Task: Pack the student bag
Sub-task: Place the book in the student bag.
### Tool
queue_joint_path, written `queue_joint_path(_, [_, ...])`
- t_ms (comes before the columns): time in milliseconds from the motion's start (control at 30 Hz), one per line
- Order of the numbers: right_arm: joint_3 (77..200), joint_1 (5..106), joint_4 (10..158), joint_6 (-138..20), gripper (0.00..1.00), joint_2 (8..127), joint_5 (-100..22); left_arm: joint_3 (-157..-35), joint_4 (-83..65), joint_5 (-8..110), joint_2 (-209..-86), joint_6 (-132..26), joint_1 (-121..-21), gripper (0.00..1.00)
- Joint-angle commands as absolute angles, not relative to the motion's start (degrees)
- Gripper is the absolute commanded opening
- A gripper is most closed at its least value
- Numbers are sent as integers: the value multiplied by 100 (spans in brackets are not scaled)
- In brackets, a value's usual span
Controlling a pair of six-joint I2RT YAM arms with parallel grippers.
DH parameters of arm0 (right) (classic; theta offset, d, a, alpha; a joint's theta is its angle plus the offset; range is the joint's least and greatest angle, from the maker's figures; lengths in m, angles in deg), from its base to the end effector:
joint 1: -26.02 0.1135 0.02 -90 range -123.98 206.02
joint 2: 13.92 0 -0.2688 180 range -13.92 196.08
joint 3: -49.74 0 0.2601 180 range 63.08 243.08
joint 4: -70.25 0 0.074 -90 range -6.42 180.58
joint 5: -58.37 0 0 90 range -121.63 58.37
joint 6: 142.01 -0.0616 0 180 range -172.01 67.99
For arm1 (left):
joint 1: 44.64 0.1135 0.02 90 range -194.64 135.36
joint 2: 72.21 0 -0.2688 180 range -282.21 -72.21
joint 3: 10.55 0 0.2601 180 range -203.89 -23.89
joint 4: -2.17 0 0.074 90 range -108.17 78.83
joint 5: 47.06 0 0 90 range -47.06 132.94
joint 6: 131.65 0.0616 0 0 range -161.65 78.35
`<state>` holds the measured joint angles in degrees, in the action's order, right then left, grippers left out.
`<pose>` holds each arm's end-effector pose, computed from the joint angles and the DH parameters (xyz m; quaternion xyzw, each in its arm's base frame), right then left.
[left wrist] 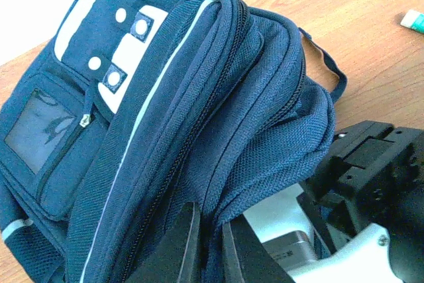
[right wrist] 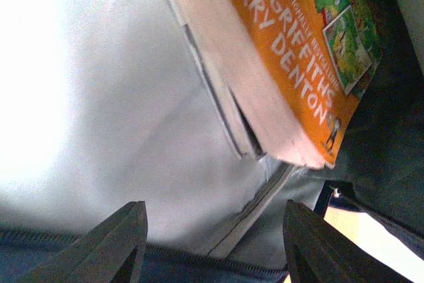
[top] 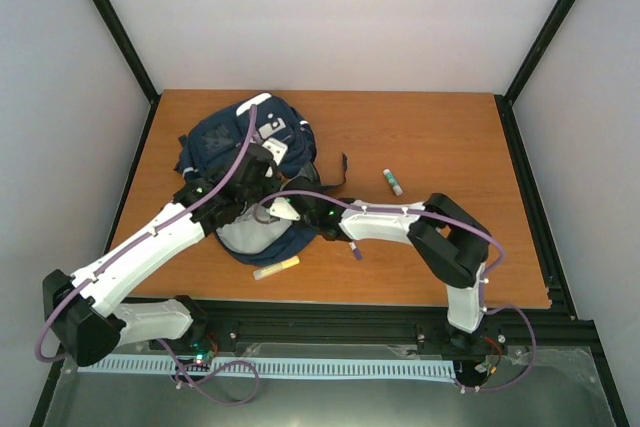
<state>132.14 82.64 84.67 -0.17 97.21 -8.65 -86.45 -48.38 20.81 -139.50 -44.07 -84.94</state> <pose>0.2624 0.3545 0.1498 -0.6833 0.5899 -0.1664 0.3969 0.2216 -0.1575 0.3128 0.2170 0.8732 0.0177 0.4360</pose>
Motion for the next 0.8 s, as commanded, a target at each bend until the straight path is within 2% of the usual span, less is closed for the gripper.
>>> queue_joint_path(0, [12888, 8128, 9084, -374, 57, 9272, -1625, -8847, -4370, 2182, -14053, -4565, -8525, 2])
queue_joint_path(233, [12486, 7972, 9786, -427, 58, 8988, -2814, -8894, -4423, 2372, -14430, -4639, -8525, 6])
queue_joint_path(400, [12541, 7972, 10024, -547, 62, 9036, -3254, -9127, -4677, 2553, -14800, -4720, -8523, 16])
queue_joint_path(600, [12479, 7894, 10060, -693, 62, 8801, -3111, -9440, -5408, 2095, -14468, -5306, -8520, 64])
queue_joint_path(700, [12438, 7682, 10197, -840, 61, 8501, -3190, -9059, -5560, 1536, -13778, -5865, -8504, 82])
queue_joint_path(767, [12418, 7523, 10287, -933, 60, 8314, -3230, -8781, -5756, 1304, -13331, -6285, -8446, 90])
